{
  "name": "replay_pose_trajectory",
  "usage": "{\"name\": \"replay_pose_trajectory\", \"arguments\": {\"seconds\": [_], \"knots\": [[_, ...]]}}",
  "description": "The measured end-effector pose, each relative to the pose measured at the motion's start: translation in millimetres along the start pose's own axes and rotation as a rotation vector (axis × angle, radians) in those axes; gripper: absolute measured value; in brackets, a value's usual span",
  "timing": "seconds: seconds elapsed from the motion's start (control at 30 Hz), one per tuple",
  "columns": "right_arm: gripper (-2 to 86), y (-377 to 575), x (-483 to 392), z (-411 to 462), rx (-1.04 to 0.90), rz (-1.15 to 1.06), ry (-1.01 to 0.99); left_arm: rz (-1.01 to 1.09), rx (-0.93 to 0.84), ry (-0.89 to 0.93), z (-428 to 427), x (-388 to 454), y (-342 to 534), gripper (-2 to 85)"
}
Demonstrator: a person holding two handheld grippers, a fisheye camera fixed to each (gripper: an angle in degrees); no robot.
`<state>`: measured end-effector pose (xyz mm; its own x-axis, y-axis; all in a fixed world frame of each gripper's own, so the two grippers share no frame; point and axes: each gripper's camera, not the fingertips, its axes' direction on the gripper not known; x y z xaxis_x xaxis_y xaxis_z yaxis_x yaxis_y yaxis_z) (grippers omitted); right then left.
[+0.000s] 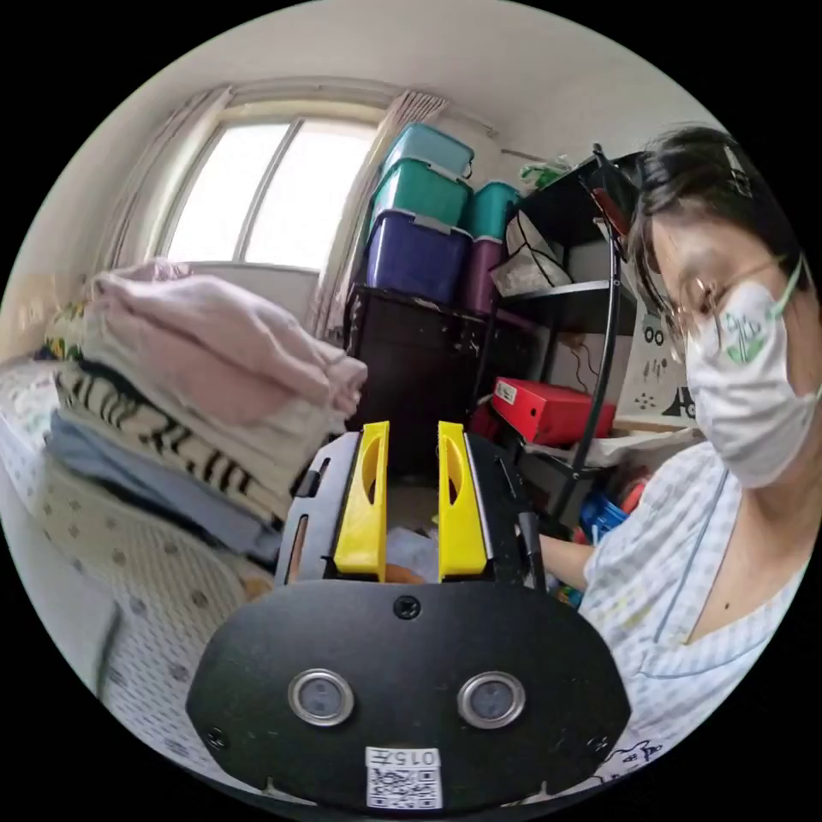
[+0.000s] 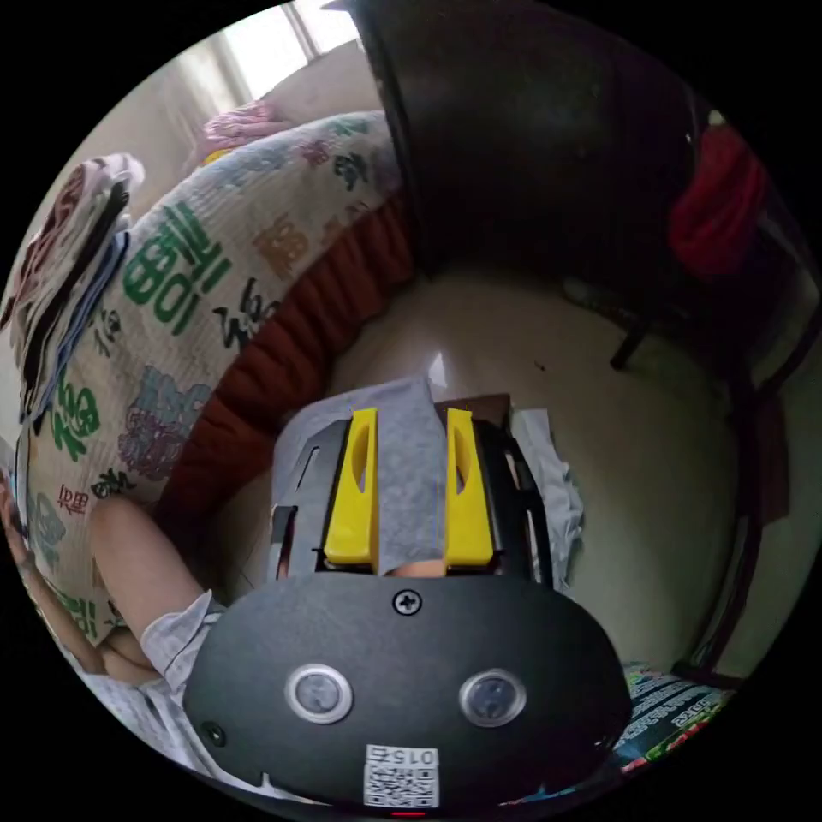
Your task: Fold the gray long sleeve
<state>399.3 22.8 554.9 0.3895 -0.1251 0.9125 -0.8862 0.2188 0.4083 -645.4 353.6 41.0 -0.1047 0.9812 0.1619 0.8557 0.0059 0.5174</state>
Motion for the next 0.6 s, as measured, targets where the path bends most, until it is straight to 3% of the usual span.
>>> {"name": "replay_pose_trajectory", "arguments": {"seconds": [0.17, 0.27, 0.4, 0.47, 0.5, 0.6], "knots": [[15.9, -25, 60, 64, -0.180, 0.057, -0.004, -0.241, -0.177, -0.008, 72, -1, 91, 13.5], [8.4, -31, 98, 93, -0.305, 0.147, -0.241, -0.326, -0.200, -0.022, 95, 3, 118, 14.0], [5.6, -24, 129, 59, -0.235, 0.115, -0.345, -0.430, -0.177, 0.011, 117, 0, 140, 13.9], [4.9, -18, 143, 22, -0.110, 0.092, -0.533, -0.462, -0.179, 0.028, 128, -2, 146, 13.7], [4.6, -12, 150, -6, -0.025, 0.069, -0.727, -0.477, -0.187, 0.023, 135, -3, 149, 13.4], [3.2, -1, 118, -61, 0.025, -0.090, -0.960, -0.479, -0.202, -0.081, 143, 5, 149, 13.2]]}}
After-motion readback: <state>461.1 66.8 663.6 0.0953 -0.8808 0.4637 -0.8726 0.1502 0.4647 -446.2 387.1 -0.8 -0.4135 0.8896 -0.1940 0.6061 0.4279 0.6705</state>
